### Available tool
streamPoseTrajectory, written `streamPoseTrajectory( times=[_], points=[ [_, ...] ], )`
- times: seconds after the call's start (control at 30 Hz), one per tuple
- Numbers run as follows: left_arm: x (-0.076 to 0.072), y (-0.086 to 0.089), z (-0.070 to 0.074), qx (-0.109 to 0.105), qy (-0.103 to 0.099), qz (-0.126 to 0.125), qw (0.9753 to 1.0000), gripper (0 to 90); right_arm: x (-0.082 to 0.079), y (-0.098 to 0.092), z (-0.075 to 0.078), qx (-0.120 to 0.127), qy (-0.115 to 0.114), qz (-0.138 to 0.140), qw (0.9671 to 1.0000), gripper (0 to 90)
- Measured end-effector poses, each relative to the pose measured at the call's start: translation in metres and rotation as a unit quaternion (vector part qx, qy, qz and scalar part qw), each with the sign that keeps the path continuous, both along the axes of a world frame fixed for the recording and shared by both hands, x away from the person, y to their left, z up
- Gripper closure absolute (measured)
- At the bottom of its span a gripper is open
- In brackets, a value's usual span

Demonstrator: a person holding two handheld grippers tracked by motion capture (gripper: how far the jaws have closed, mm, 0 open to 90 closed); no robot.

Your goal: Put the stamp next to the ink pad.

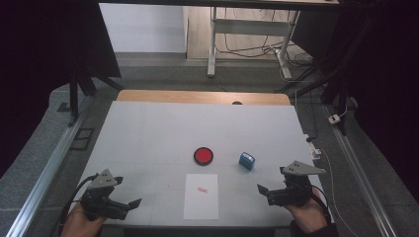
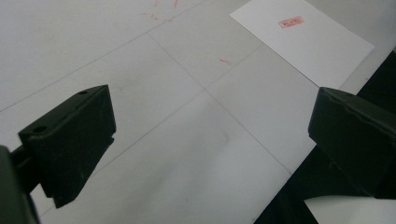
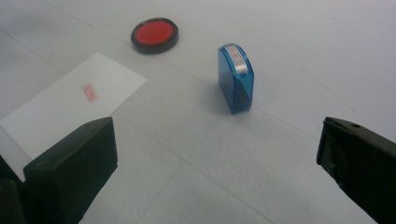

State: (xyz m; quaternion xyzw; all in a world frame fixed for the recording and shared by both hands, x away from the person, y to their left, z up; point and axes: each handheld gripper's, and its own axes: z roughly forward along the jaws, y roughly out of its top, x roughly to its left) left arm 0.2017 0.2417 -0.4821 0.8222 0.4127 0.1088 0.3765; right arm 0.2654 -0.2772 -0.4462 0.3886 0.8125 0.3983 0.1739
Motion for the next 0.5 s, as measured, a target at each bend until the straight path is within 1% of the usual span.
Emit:
streamPoseTrajectory(
  times=[0.1, 0.2, 0.3, 0.4, 0.5],
  points=[
    [0.0, 0.001, 0.0, -0.002, 0.0, 0.002, 1.0, 1.0, -0.007, -0.006, -0.002, -0.006, 0.004, -0.01, 0.9999, 0.0],
    [0.0, 0.0, 0.0, 0.0, 0.0, 0.002, 1.0, 1.0, -0.012, -0.011, -0.004, -0.003, 0.013, -0.017, 0.9998, 0.0],
    [0.0, 0.0, 0.0, 0.002, 0.0, 0.002, 1.0, 1.0, -0.017, -0.015, -0.006, -0.009, 0.018, -0.021, 0.9996, 0.0],
    [0.0, 0.0, 0.0, 0.002, 0.001, 0.002, 1.0, 1.0, -0.02, -0.017, -0.005, -0.007, 0.015, -0.025, 0.9995, 0.0],
    [0.0, -0.001, 0.0, 0.003, 0.001, 0.003, 1.0, 1.0, -0.021, -0.018, -0.005, -0.01, 0.015, -0.026, 0.9995, 0.0]
  ],
)
